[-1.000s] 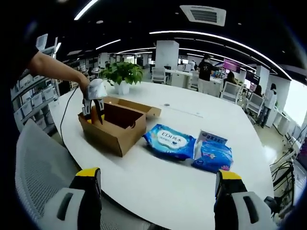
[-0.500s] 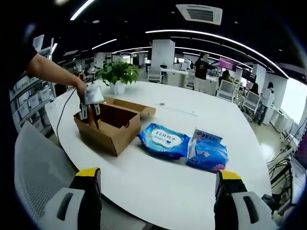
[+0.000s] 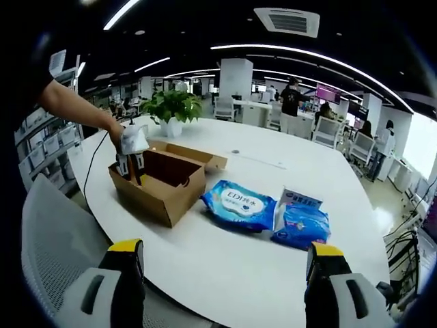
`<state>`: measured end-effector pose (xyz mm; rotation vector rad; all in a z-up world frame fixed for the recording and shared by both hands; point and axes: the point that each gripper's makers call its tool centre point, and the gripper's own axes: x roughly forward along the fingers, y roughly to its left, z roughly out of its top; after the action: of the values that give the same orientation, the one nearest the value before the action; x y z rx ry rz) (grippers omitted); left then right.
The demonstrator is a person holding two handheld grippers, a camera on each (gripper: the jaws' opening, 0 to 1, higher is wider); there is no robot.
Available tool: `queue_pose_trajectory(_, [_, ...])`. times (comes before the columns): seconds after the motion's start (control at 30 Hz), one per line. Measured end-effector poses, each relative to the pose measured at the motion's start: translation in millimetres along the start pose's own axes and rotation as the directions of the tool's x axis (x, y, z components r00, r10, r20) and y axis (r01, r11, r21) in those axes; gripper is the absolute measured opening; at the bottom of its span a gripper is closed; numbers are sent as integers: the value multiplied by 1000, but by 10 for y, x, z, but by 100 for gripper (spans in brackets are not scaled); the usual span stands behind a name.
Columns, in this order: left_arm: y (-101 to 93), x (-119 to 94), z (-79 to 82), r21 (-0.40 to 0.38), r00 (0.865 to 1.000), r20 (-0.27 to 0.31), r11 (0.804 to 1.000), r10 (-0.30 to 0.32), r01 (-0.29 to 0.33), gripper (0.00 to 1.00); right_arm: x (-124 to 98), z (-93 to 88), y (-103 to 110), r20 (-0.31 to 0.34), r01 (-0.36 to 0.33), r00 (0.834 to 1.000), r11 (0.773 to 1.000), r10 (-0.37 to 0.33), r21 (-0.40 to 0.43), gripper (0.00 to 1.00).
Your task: Operate the shoe box by opening the lid, removing the specified soft item, and placing it in the target area until the item is outside and the box remains undamaged.
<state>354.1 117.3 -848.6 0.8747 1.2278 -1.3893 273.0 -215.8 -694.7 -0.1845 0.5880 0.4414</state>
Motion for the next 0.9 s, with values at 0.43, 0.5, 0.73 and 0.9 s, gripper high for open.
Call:
queue_pose_trajectory(0.43, [52, -70, -31, 3, 998, -30, 999, 54, -54, 19, 6, 72, 65, 30, -20, 999, 1000, 19, 16, 99])
queue_pose_trajectory(0.5, [51, -88, -24, -7, 997, -30, 998, 65, -65, 19, -1, 86, 75, 33, -23, 999, 1000, 22, 17, 98])
queue_pose_trajectory(0.73, [70, -198, 17, -13, 994, -10, 993, 113, -113, 19, -3, 149, 112, 54, -36, 998, 999, 34, 28, 98])
queue_pose_trajectory(0.9, [57, -342, 90, -5, 989, 7, 989, 147, -147, 19, 12, 189, 131, 70, -44, 997, 998, 41, 39, 98])
